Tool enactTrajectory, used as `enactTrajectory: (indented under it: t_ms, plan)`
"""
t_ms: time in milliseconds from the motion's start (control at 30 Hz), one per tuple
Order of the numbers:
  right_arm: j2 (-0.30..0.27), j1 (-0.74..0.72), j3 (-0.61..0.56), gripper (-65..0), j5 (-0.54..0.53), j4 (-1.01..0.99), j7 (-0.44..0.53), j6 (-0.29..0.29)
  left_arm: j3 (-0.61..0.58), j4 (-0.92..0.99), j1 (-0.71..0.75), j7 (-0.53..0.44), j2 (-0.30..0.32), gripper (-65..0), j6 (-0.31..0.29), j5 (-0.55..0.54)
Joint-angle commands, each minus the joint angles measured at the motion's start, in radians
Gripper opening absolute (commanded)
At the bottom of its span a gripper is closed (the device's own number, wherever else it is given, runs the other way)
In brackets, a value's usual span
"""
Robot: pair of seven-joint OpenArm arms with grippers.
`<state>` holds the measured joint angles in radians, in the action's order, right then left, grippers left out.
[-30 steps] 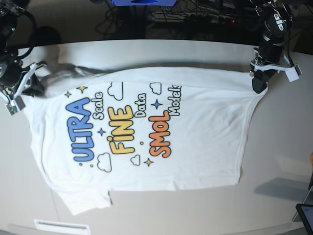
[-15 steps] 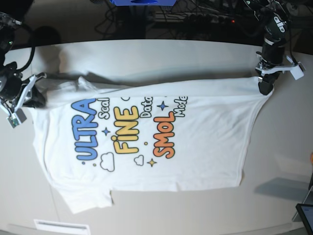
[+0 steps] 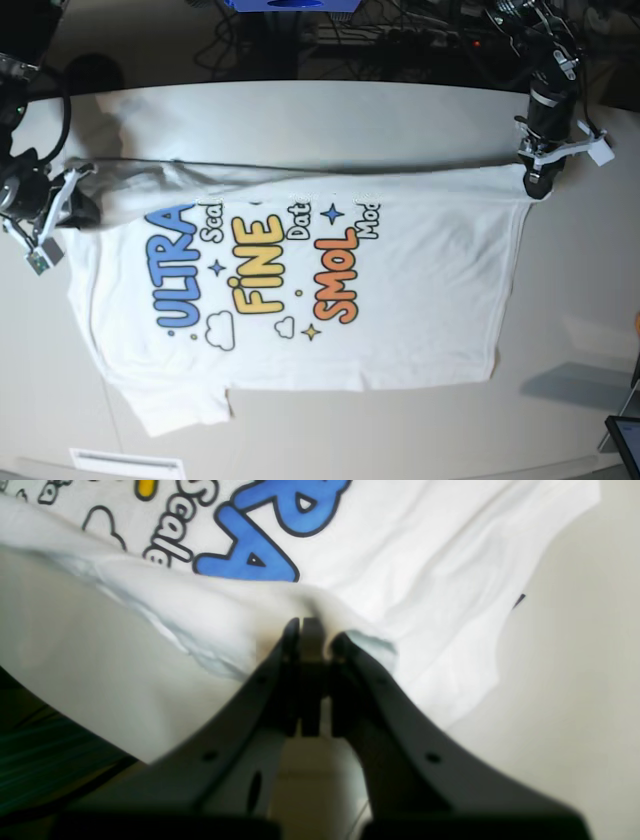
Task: Fold the T-shirt properly
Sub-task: 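Pull the grasped shirt edge toward the arms with both grippers, then open both grippers and shift them along the shirt edge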
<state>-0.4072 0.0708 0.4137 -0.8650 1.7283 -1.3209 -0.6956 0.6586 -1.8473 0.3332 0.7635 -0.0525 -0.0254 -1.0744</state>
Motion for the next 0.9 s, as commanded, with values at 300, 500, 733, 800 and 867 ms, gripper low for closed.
enactTrajectory:
  t_ms: [300,500,733,800,867]
  plan:
    - [-0.023,-0.065,-0.043,-64.7,-0.016,0.006,0.024,-0.003,0.002,0.013,-0.076,-0.006,0.015,-65.0,0.028,-0.013]
    - [-0.025,-0.096,-0.043,-64.7,-0.016,-0.064,0.024,-0.003,0.002,0.073,-0.128,-0.006,0.016,-65.0,0.032,-0.011]
    - [-0.022,-0.134,-0.045,-64.7,0.063,-0.098,0.024,-0.003,0.002,0.145,-0.184,-0.006,0.016,-65.0,0.034,-0.011]
    - [-0.019,-0.147,-0.045,-64.7,0.099,-0.098,0.024,-0.003,0.002,0.165,-0.2,-0.006,0.016,-65.0,0.034,-0.013]
    - [-0.019,-0.156,-0.045,-64.7,0.105,-0.1,0.024,-0.003,0.002,0.18,-0.216,-0.006,0.016,-65.0,0.034,-0.008]
